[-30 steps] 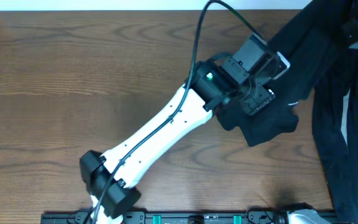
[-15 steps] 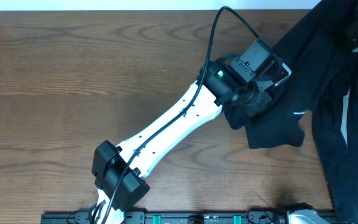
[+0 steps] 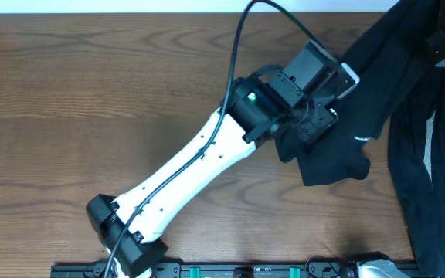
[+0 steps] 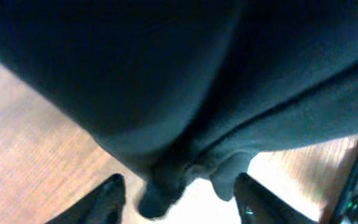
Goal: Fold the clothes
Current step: 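Hold the garment with the left gripper and lift it near the right edge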
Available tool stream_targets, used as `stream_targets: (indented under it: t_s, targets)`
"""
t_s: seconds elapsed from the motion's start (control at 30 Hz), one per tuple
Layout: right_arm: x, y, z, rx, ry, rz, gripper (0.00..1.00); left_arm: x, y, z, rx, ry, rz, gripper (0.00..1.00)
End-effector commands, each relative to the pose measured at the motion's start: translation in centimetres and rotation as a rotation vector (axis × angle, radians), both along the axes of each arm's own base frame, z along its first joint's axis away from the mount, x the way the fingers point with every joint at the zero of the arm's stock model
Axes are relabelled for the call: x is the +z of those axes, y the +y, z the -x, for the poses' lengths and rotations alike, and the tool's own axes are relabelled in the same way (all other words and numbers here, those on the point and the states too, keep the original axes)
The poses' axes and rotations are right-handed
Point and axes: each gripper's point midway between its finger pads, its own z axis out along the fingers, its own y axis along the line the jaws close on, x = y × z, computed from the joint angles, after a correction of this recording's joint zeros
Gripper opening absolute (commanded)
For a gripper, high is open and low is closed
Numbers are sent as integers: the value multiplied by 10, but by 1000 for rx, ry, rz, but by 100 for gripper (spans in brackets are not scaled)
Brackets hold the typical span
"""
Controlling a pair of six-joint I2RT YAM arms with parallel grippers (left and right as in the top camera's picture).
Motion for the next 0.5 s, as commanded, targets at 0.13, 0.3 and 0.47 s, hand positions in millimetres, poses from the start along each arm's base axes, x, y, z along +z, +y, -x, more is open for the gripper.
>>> stream_targets:
  t_s: [0.13, 0.3, 0.47]
  targets:
    - [19, 0, 16, 10, -67, 6, 1, 8, -9, 1, -30, 2, 52, 69]
    - [24, 1, 18, 19, -86, -4, 1, -2, -15, 7, -61, 48, 52, 69]
    - [26, 0, 20, 22, -88, -20, 1, -24, -25, 18, -120, 120, 39, 57]
